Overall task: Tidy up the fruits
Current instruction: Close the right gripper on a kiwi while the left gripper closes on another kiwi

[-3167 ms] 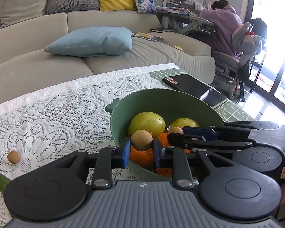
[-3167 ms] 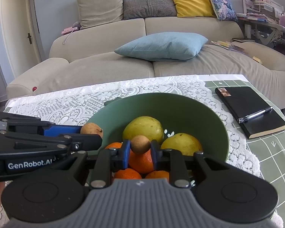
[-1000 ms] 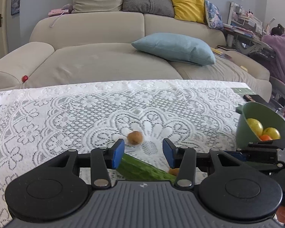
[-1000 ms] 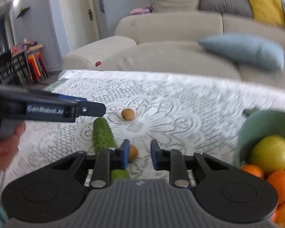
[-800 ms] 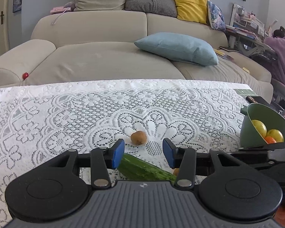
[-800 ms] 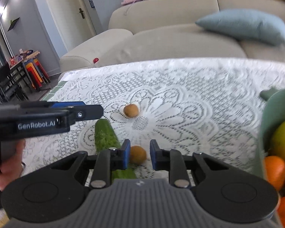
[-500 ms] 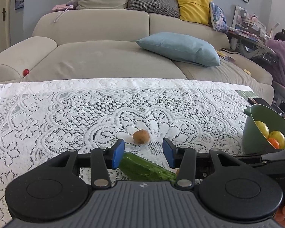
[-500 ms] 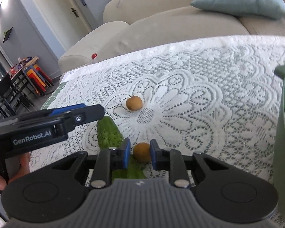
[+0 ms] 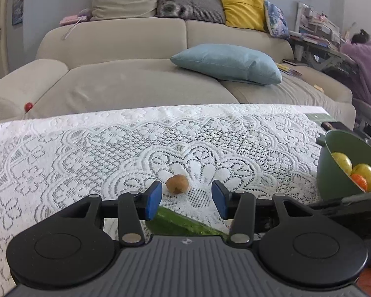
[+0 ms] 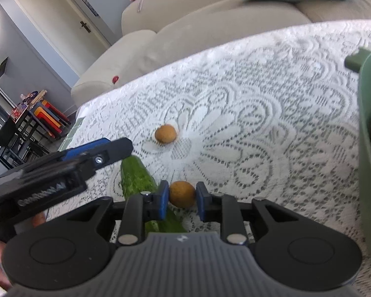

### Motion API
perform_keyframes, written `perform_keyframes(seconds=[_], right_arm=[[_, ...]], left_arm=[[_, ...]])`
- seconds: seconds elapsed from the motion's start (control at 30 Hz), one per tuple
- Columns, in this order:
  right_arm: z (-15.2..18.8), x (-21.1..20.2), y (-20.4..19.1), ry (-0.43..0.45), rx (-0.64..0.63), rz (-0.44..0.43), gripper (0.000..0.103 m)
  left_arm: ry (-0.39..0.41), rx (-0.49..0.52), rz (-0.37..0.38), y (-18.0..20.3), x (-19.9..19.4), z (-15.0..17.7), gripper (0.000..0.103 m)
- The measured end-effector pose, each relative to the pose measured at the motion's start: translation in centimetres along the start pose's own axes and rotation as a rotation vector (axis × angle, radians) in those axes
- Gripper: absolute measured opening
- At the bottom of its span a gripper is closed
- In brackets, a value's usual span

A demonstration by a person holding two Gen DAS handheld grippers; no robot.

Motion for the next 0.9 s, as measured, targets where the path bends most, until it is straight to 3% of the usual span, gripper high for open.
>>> perform_keyframes(seconds=[0.2, 0.4, 0.9], right_arm=[[-1.4, -1.2, 0.2, 0.125, -0.155, 0.123, 0.02], [-1.1, -0.8, -0.1, 0.178, -0.305, 0.213, 0.02], [-0.2, 0.5, 0.3, 0.159, -0.322, 0.22, 0.024]], left_arm=[[-0.032, 0.166, -0.018, 1.2, 2.4, -0.3, 0.055], [-0.076, 0.122, -0.005, 0.7, 4.9, 0.1, 0.052], [-0.115, 0.123, -0.065, 0.5, 6.5, 0.9, 0.032]])
Point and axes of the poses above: each gripper's, at about its wrist camera, not at the fingertips, and x roughly the way its jaws point, y to its right, z to its underside, the point moved 9 cm from there along x, roughly the way its jaws point, and after that the axes turned 14 degrees about x, right-handed, at the moved point
